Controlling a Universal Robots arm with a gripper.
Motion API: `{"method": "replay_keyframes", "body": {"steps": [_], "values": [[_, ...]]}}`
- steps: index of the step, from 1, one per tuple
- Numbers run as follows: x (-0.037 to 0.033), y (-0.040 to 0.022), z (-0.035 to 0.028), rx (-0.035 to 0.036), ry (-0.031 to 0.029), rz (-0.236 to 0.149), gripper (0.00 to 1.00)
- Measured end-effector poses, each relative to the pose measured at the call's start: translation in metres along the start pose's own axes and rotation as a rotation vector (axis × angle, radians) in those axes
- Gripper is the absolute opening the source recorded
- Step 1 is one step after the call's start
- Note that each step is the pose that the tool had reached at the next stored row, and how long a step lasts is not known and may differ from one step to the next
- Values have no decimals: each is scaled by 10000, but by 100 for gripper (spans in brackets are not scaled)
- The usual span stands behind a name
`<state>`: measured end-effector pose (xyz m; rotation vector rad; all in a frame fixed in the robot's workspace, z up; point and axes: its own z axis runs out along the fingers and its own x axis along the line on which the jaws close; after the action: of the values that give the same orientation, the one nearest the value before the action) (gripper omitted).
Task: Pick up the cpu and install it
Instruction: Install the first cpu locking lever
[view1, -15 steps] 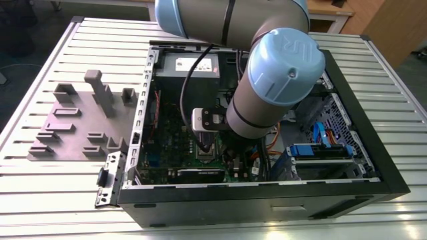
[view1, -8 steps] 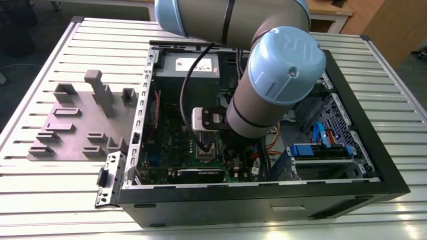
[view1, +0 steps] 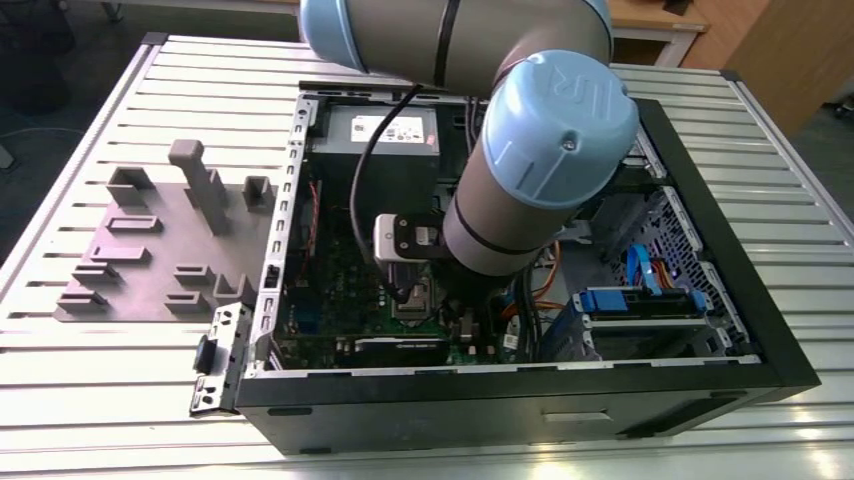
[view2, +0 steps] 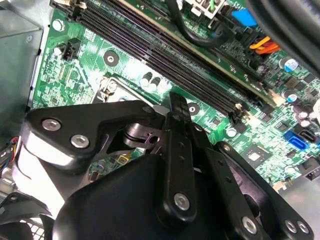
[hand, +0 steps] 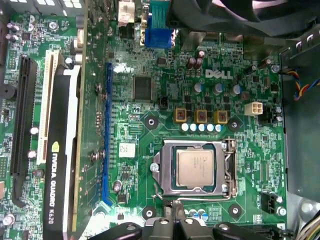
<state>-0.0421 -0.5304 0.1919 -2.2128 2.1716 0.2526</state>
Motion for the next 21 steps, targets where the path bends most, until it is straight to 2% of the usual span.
{"method": "replay_keyframes", "body": {"steps": [8, 14, 21], "values": [[-3, 48, -6, 4, -2, -1, 11], [-7, 59, -31, 4, -3, -1, 11], [-7, 86, -29, 9, -6, -8, 11]]}}
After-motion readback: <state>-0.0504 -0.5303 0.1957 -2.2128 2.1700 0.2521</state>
